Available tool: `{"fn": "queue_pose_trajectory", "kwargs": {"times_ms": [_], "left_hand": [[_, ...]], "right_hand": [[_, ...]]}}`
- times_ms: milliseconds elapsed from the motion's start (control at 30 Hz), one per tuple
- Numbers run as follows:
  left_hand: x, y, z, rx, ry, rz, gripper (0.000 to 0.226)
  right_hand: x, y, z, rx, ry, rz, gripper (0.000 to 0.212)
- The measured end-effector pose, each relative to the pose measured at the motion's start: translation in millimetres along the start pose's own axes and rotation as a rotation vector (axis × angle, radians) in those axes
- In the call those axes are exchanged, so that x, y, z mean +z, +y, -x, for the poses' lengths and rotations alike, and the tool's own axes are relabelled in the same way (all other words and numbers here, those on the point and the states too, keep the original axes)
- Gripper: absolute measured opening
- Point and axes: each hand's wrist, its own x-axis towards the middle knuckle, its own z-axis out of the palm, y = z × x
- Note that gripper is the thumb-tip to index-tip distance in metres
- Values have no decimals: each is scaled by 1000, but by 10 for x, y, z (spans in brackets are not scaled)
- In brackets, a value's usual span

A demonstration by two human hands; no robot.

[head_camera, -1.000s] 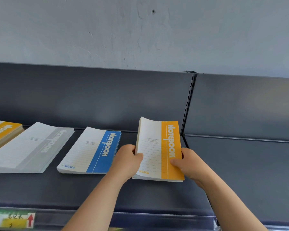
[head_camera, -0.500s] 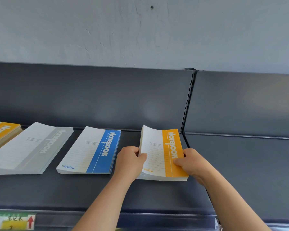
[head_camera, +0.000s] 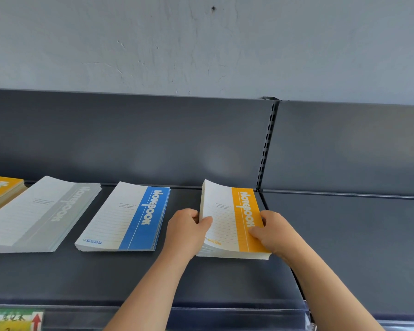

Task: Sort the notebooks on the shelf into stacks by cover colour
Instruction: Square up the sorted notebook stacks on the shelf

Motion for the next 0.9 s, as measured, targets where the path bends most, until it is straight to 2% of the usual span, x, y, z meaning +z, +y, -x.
{"fn": "queue_pose_trajectory", "kwargs": {"times_ms": [200,367,433,533,700,833,900], "left_hand": [[-26,47,54,3,9,-24,24],[-179,61,106,31,95,-57,24],[-329,9,111,28,136,-41,35],[-628,-159,80,27,222,-36,44],[-1190,-528,-8,-16,264,-138,54],[-1525,-769,-67,-53,228,-172,50],[-1599,-858,-82,-83,177,-181,57]], "right_hand": [[18,19,48,-120,70,119,19],[-20,-185,192,-261,225,143,21],[2,-335,289,-301,247,182,30],[135,-556,380,-395,282,193,30],[477,-1054,563,-464,264,133,51],[815,-1403,667,-448,170,60,37],[967,-1504,667,-357,62,5,42]]}}
